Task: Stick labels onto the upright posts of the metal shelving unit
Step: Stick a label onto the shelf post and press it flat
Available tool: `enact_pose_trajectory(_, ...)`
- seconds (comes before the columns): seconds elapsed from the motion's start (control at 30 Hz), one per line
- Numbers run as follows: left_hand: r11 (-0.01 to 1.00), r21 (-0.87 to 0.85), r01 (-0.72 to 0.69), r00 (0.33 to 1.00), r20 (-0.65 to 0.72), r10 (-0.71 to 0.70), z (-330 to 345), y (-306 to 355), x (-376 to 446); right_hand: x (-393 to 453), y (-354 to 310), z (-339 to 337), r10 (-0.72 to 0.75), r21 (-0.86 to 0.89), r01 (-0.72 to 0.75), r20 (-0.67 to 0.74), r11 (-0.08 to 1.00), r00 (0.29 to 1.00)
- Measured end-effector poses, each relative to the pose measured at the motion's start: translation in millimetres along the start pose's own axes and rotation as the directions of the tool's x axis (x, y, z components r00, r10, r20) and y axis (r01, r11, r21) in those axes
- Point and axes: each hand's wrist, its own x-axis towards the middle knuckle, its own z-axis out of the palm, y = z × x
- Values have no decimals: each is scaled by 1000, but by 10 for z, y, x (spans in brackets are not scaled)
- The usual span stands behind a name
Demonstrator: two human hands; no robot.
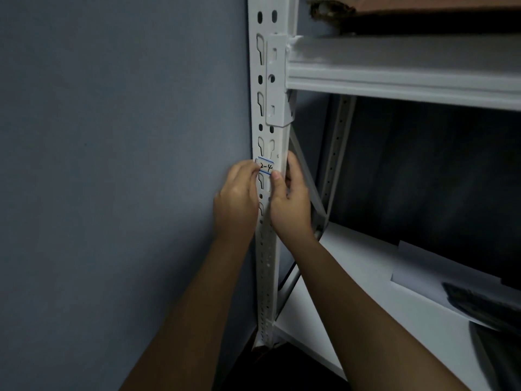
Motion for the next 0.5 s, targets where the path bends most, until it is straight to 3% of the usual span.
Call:
enact_pose_trajectory(0.13, 995, -45, 91, 995, -21, -92, -12, 66, 77, 15, -9, -57, 5, 17, -6, 50, 1000, 999)
enact_pose_trajectory(0.5, 999, 50, 9, 1000, 13, -9, -1, 48, 90, 1, 3, -13, 10, 22, -11, 3, 1000, 1000)
